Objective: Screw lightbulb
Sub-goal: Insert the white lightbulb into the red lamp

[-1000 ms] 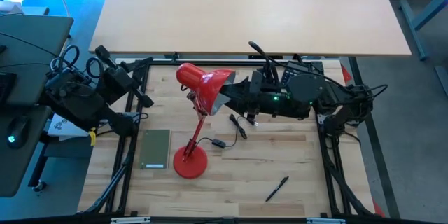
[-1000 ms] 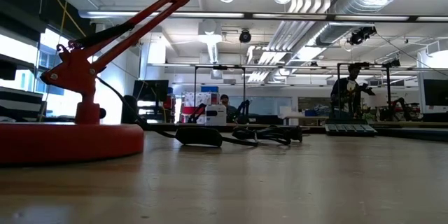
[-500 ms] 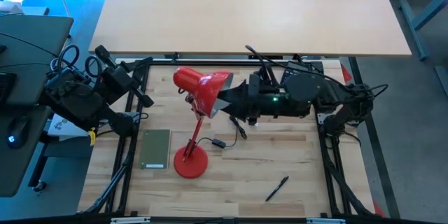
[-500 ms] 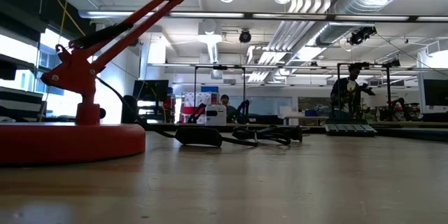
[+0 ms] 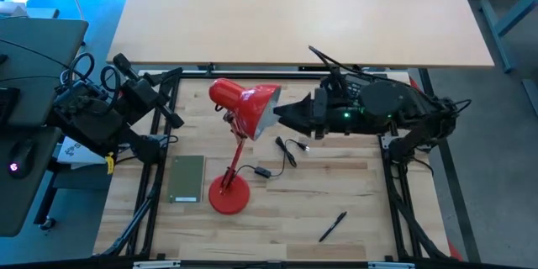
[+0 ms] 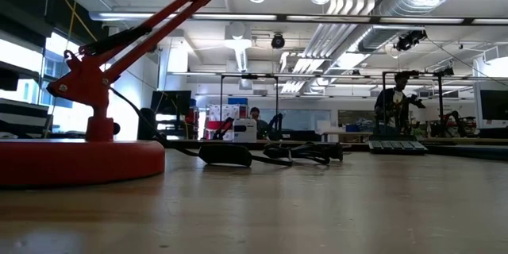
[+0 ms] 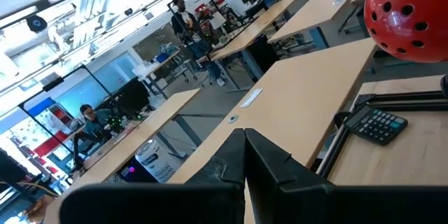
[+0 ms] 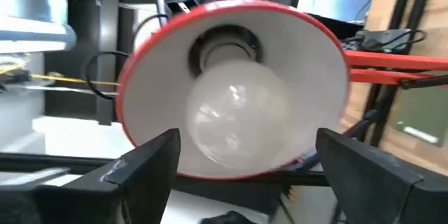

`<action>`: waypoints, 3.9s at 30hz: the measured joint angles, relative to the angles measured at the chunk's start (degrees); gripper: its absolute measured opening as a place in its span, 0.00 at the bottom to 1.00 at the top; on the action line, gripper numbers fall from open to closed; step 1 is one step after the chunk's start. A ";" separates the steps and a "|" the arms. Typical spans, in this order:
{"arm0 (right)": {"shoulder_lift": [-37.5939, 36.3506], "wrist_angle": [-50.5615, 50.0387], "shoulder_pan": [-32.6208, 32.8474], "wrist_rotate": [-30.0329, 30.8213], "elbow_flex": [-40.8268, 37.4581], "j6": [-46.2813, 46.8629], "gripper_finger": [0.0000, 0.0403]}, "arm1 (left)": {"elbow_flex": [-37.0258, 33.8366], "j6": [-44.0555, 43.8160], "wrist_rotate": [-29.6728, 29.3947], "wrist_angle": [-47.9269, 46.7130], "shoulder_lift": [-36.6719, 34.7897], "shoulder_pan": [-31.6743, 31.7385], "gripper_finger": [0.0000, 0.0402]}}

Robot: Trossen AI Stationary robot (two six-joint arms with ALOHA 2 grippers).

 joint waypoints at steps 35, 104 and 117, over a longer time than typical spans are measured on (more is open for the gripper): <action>4.09 9.71 12.11 29.68 0.02 -161.10 0.81 | 0.02 -21.61 18.11 30.47 -0.75 -0.95 0.00; 7.10 14.39 2.33 22.05 -0.09 -163.81 0.77 | -0.02 -20.11 18.01 29.53 -0.20 -0.84 0.00; 7.12 14.24 2.39 22.05 -0.09 -157.55 0.60 | -0.02 -17.11 17.94 29.16 -0.20 -0.84 0.00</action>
